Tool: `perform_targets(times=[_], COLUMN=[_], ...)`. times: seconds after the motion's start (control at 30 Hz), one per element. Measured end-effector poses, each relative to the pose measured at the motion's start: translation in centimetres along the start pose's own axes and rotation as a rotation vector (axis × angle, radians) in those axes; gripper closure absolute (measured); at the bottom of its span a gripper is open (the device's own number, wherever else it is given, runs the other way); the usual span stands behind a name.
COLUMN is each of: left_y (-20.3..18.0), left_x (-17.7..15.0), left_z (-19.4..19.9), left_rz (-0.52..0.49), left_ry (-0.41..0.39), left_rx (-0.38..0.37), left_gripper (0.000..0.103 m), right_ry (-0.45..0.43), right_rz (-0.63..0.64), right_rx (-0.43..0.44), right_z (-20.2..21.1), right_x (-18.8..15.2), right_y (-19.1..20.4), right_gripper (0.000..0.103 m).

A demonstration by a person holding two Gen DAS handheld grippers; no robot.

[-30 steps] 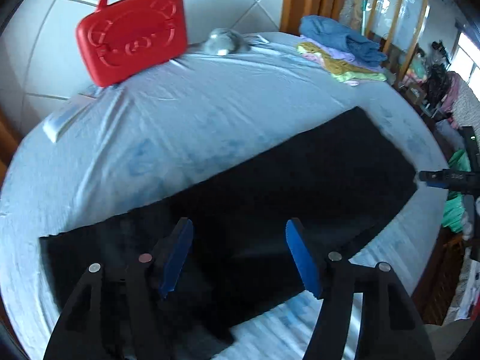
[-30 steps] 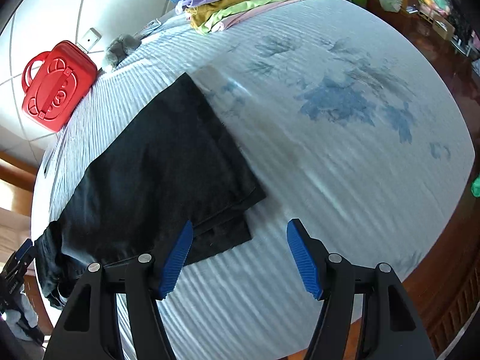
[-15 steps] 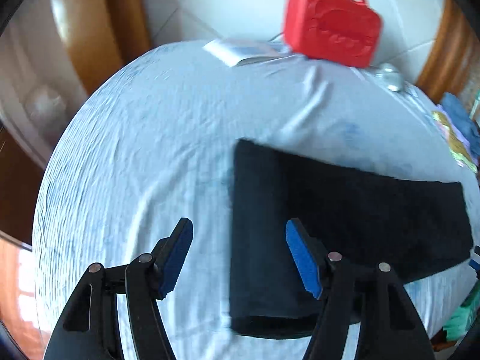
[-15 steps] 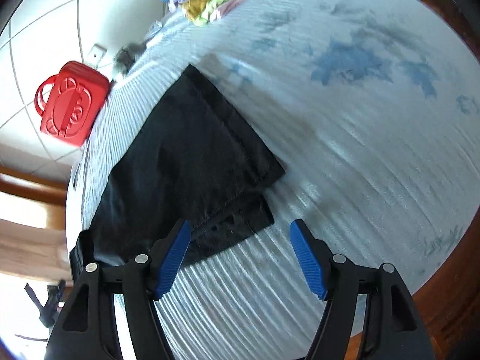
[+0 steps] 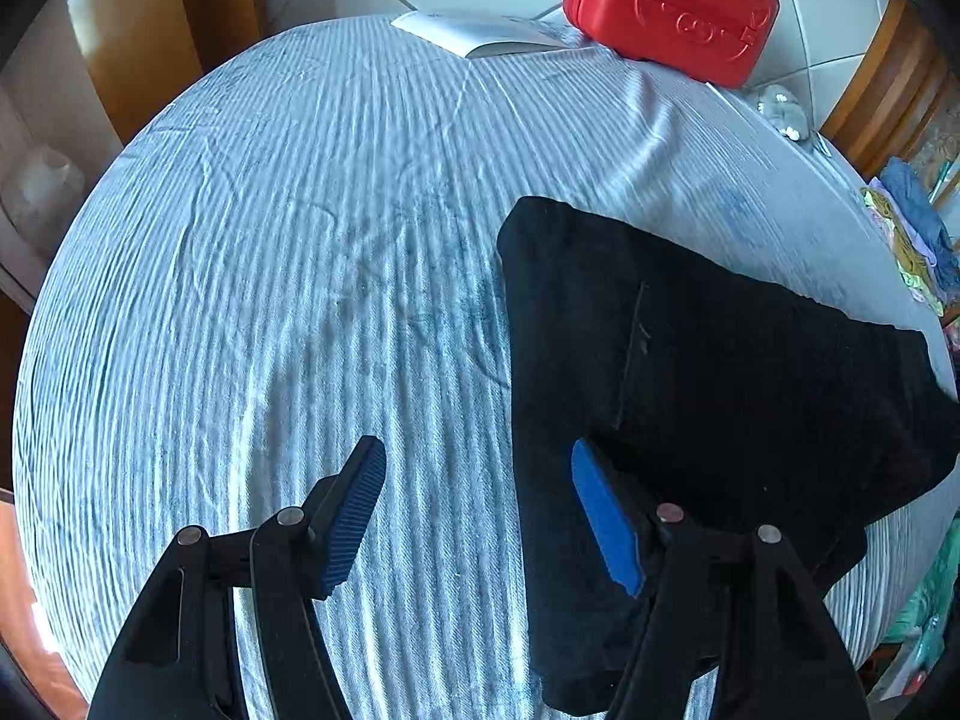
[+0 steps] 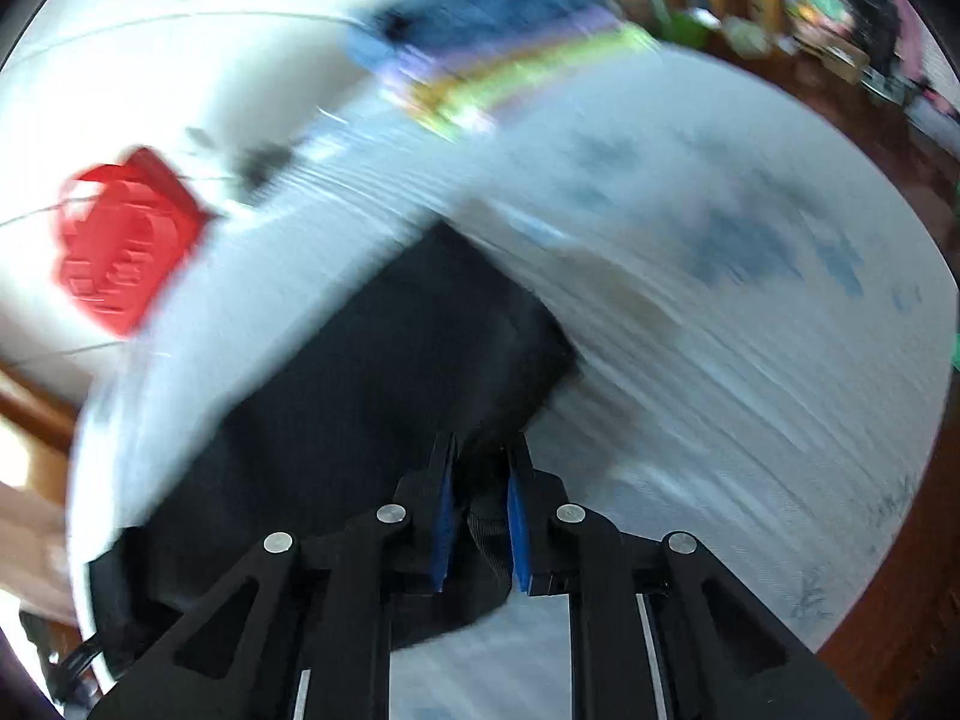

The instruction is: Fold clothes

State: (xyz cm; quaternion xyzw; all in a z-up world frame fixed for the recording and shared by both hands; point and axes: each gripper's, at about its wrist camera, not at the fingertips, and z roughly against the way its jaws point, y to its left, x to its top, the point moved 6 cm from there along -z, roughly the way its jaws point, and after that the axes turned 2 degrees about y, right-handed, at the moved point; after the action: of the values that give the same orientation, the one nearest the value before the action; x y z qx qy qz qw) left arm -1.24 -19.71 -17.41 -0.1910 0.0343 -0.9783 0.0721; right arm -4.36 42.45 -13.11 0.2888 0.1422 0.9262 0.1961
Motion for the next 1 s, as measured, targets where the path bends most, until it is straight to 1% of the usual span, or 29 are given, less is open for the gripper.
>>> perform_targets(times=[0.1,0.13,0.17,0.23,0.3,0.33,0.47,0.5,0.57,0.63,0.67,0.7,0.77,0.87,0.9,0.93,1.0], left_y=[0.2,0.2,0.3,0.3,0.3,0.2,0.5,0.6,0.9,1.2,1.3,1.4,1.5,1.7,1.7,1.6,1.5], left_x=[-0.1,-0.2,-0.2,-0.3,-0.5,-0.5,-0.7,-0.7,-0.7,-0.8,-0.8,-0.7,-0.7,-0.7,-0.7,-0.6,-0.5], left_z=[0.3,0.4,0.6,1.1,1.6,1.7,1.9,1.8,1.8,1.9,1.9,1.8,1.9,2.0,2.0,2.1,2.2], left_rz=[-0.008,-0.009,-0.01,-0.012,-0.016,-0.019,-0.026,-0.024,-0.013,0.0,0.006,0.012,0.019,0.033,0.033,0.03,0.024], left_ry=[0.0,-0.001,-0.004,-0.008,-0.011,-0.013,-0.015,-0.016,-0.018,-0.023,-0.026,-0.029,-0.032,-0.033,-0.033,-0.034,-0.036], left_rx=[-0.014,-0.017,-0.023,-0.034,-0.043,-0.045,-0.05,-0.051,-0.052,-0.053,-0.054,-0.055,-0.055,-0.058,-0.061,-0.065,-0.074], left_gripper=[0.037,0.037,0.037,0.037,0.037,0.037,0.037,0.037,0.037,0.037,0.037,0.037,0.037,0.037,0.037,0.037,0.037], right_ry=[0.005,0.02,0.031,0.095,0.164,0.211,0.383,0.368,0.319,0.266,0.239,0.234,0.252,0.266,0.257,0.246,0.232], right_rz=[0.08,0.137,0.187,0.291,0.4,0.431,0.451,0.454,0.449,0.443,0.44,0.424,0.406,0.449,0.472,0.497,0.537], right_rx=[0.155,0.21,0.24,0.331,0.349,0.363,0.407,0.38,0.312,0.219,0.173,0.147,0.105,0.068,0.051,0.033,-0.002], right_z=[2.5,3.4,4.1,4.4,3.2,2.3,0.2,0.5,1.0,1.2,1.3,1.0,-0.5,-2.0,-2.2,-2.5,-3.0], right_x=[-0.5,-1.5,-2.5,-5.5,-8.9,-10.4,-15.0,-14.8,-13.6,-11.7,-10.7,-10.0,-8.8,-8.8,-8.8,-8.7,-8.9], right_y=[5.5,8.2,9.8,14.5,18.2,19.5,21.1,20.5,18.9,16.6,15.4,14.4,12.9,13.2,13.6,14.0,14.9], right_gripper=[0.087,0.087,0.088,0.088,0.088,0.088,0.087,0.086,0.082,0.064,0.061,0.058,0.058,0.058,0.052,0.044,0.037])
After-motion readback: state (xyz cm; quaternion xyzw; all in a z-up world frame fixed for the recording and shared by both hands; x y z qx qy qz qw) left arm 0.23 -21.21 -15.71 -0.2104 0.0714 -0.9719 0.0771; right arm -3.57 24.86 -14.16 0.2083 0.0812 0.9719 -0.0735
